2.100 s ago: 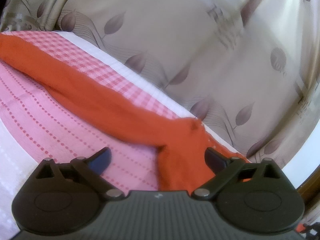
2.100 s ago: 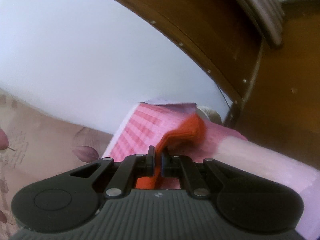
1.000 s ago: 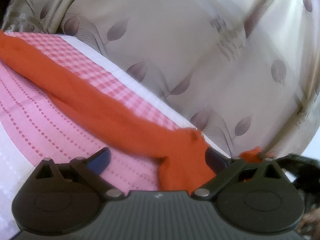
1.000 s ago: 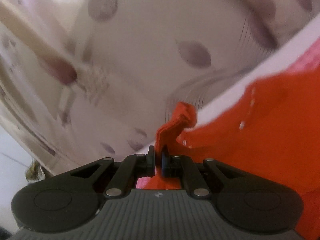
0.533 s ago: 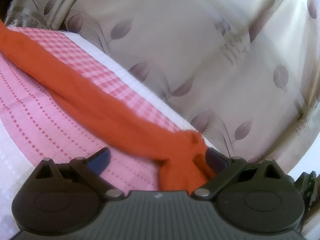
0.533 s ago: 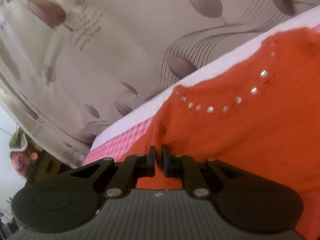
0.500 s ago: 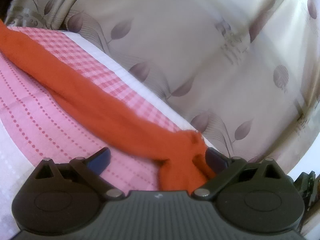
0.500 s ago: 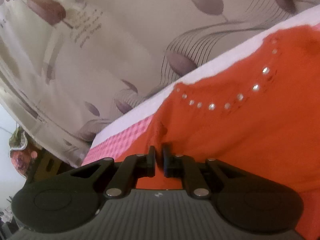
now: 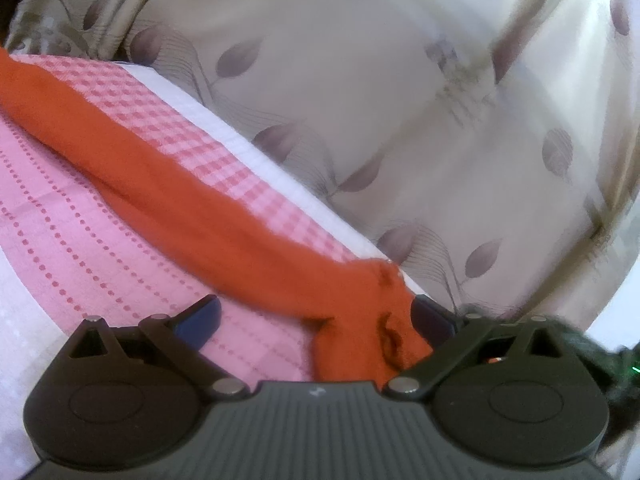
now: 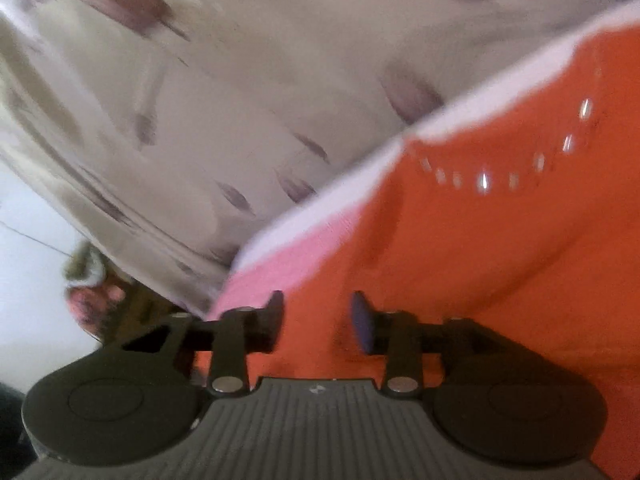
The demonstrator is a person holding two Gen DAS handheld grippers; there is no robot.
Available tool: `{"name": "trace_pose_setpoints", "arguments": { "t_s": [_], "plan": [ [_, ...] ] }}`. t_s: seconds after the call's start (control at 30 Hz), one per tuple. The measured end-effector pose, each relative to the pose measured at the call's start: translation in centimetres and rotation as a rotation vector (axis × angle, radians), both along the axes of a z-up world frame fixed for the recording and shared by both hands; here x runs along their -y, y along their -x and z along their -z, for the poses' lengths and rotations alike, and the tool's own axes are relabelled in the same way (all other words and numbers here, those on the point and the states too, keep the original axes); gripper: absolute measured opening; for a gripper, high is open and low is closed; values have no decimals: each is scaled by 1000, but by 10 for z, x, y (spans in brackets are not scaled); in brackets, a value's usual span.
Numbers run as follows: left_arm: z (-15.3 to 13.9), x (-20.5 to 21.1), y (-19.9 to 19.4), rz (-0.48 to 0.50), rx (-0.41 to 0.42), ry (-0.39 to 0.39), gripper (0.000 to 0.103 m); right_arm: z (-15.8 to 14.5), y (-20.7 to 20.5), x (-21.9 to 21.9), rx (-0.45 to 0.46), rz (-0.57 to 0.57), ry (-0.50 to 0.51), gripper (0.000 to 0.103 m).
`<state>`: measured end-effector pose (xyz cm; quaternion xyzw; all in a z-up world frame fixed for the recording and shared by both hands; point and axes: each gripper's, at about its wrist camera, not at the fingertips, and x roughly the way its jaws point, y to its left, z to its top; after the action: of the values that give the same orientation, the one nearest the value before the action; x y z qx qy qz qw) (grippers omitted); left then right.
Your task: Fold small clothes
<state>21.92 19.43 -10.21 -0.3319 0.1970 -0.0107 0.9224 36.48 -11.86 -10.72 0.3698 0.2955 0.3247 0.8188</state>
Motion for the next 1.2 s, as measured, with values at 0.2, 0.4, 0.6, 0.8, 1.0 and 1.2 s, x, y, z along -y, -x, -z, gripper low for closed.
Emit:
{"name": "trace_pose_setpoints", "arguments": {
  "t_s": [0.2,0.4,0.6,0.8,1.0,1.2],
  "plan": [
    [-20,9,-1,160,23,27,102,-29,83,118,142,238,86,78],
    [-42,55,-47,263,-85,-116,102,-28,95,226,89,445,374,77],
    [-17,89,-82,269,-175,-198,89,-8,55,250,18,442,566,59],
    [-9,106,-84,262,-160,-335,11,-6,0,244,2,369,535,50],
    [-11,96,-75,162,-118,-313,6,-17,-28,215,46,312,630,11],
    [-11,91,-71,136,-109,-293,6,-42,-46,228,119,318,500,10]
  ]
}}
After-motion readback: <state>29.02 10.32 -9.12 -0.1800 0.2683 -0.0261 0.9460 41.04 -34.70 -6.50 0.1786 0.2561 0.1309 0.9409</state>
